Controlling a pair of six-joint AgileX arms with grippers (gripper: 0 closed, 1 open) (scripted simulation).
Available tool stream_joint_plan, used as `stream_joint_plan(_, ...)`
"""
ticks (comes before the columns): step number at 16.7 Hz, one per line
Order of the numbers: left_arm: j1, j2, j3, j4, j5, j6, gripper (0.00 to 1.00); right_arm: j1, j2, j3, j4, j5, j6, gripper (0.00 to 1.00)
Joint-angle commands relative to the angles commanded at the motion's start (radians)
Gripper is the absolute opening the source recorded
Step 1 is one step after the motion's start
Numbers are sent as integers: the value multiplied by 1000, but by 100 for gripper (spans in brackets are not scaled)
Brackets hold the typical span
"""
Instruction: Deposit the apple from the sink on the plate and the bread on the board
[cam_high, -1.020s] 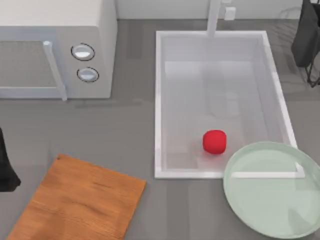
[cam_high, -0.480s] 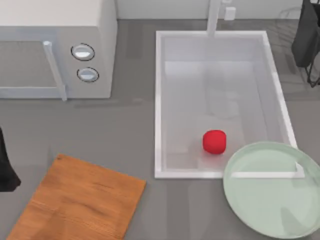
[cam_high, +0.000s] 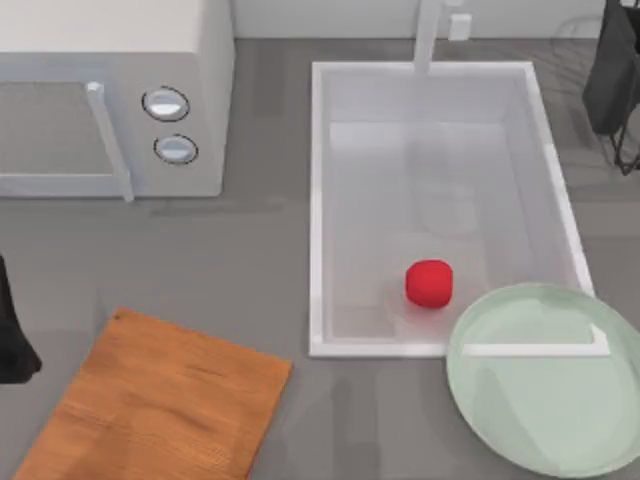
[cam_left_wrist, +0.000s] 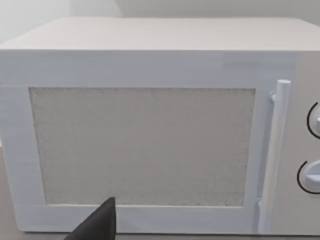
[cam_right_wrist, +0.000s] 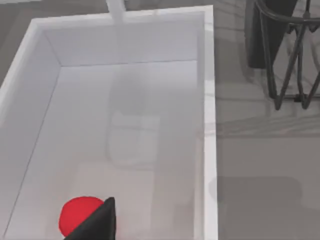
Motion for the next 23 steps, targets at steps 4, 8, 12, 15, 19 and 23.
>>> stream_joint_plan(4,0,0,0,0,0,0,100,83,407,347,-213,1,88,100)
stream_joint_plan(8,0,0,0,0,0,0,100,165,819,695,-424,2,174,100)
stream_joint_plan(12,0,0,0,0,0,0,100,239,1185,1003,-608,3,247,100)
stream_joint_plan(15,0,0,0,0,0,0,100,281,1398,1182,-715,4,287,100)
stream_joint_plan(19,0,0,0,0,0,0,100,315,1566,1323,-798,4,319,100)
stream_joint_plan(23,0,0,0,0,0,0,100,319,1589,1342,-809,4,323,100)
